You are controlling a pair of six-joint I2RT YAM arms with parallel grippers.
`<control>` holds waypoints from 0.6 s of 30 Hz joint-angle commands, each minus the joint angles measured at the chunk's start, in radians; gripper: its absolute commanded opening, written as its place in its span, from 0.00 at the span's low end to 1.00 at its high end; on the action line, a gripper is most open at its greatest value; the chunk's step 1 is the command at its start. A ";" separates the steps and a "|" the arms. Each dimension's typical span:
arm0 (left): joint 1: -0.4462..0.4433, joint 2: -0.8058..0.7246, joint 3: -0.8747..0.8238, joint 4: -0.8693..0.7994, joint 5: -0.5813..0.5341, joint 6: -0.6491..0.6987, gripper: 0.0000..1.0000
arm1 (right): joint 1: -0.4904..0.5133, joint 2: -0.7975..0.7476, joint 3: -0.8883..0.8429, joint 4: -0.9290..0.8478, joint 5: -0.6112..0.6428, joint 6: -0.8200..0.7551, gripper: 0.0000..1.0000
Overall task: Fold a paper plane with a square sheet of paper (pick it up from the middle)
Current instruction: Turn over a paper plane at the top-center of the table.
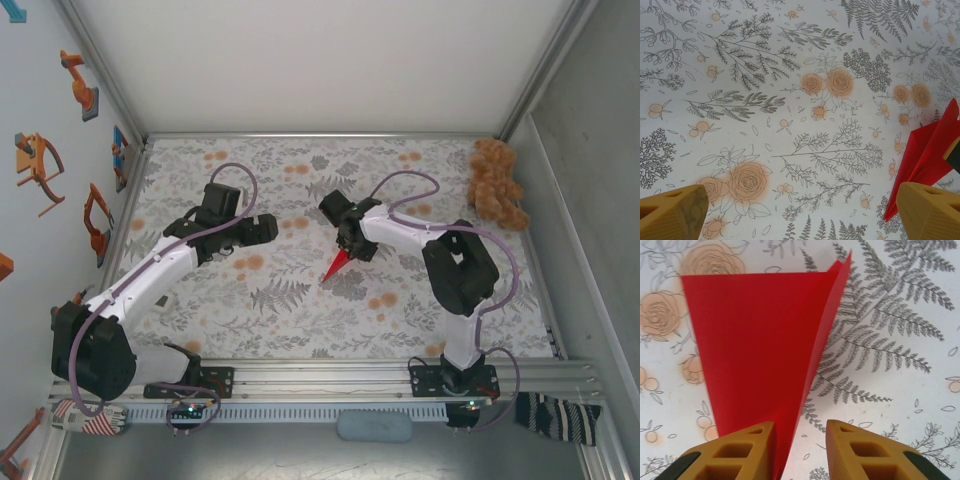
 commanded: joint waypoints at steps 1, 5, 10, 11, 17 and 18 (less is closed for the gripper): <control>0.004 -0.002 -0.001 -0.021 0.010 0.009 0.96 | 0.009 -0.043 -0.019 -0.027 0.026 0.061 0.29; 0.004 0.001 0.001 -0.020 0.016 0.007 0.96 | 0.009 -0.043 -0.021 -0.026 0.018 0.066 0.23; 0.005 0.000 -0.001 -0.020 0.012 0.001 0.96 | 0.009 -0.054 -0.014 -0.027 0.034 0.065 0.15; 0.006 -0.002 -0.002 -0.021 0.013 -0.001 0.96 | 0.009 -0.056 -0.015 -0.027 0.034 0.063 0.14; 0.014 -0.006 -0.006 -0.015 0.011 -0.022 0.96 | 0.009 -0.077 -0.015 -0.011 0.049 0.030 0.00; 0.018 -0.007 -0.009 -0.016 0.010 -0.030 0.96 | 0.009 -0.087 -0.014 0.002 0.050 0.012 0.00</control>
